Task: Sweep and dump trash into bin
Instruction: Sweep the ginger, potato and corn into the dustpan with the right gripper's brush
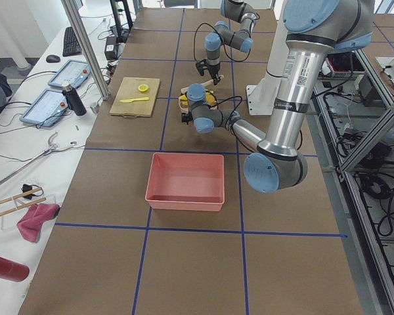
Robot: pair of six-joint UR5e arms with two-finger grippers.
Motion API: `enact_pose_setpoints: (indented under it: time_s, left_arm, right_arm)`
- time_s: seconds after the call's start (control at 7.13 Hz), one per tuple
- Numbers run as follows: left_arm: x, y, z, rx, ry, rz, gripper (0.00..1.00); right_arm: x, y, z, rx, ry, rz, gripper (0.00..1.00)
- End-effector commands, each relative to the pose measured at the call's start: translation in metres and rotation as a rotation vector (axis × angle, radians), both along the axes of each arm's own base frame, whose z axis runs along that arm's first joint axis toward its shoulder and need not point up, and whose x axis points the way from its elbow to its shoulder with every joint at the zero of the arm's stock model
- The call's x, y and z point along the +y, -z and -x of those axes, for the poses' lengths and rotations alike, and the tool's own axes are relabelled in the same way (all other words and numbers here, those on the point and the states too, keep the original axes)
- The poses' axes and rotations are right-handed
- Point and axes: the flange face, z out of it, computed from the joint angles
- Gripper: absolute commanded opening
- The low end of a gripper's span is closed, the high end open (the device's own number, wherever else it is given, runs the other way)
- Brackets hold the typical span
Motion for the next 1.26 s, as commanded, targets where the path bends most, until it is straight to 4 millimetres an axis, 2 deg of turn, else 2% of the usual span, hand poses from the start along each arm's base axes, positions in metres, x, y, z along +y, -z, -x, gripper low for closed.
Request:
enact_pose_setpoints:
  time_s: [0.0,0.14,0.56,0.7,0.84,0.98,1.12]
  left_arm:
    - [0.0,-0.002,0.0,-0.002,0.0,0.001,0.97]
    - [0.001,-0.002,0.001,0.0,0.0,-0.001,0.97]
    - [0.0,-0.003,0.001,0.002,0.01,-0.008,0.95]
    - [0.0,-0.005,0.001,-0.001,0.011,-0.007,0.83]
    - [-0.001,-0.007,-0.001,-0.004,0.01,-0.002,0.61]
    - [-0.001,-0.009,-0.001,-0.008,0.012,0.0,0.43]
    - [-0.002,-0.012,-0.002,-0.012,0.012,0.003,0.33]
  right_arm:
    - [0.024,0.009,0.025,-0.103,-0.033,0.053,0.0]
    - [0.035,0.013,0.033,-0.146,-0.072,0.096,0.0]
    - [0.042,0.035,0.032,-0.281,-0.126,0.199,0.0]
    - [0.042,0.041,0.031,-0.319,-0.139,0.223,0.0]
    - [0.042,0.049,0.029,-0.365,-0.175,0.257,0.0]
    - [0.039,0.05,0.027,-0.398,-0.194,0.27,0.0]
    - [0.034,0.052,0.023,-0.412,-0.204,0.272,0.0]
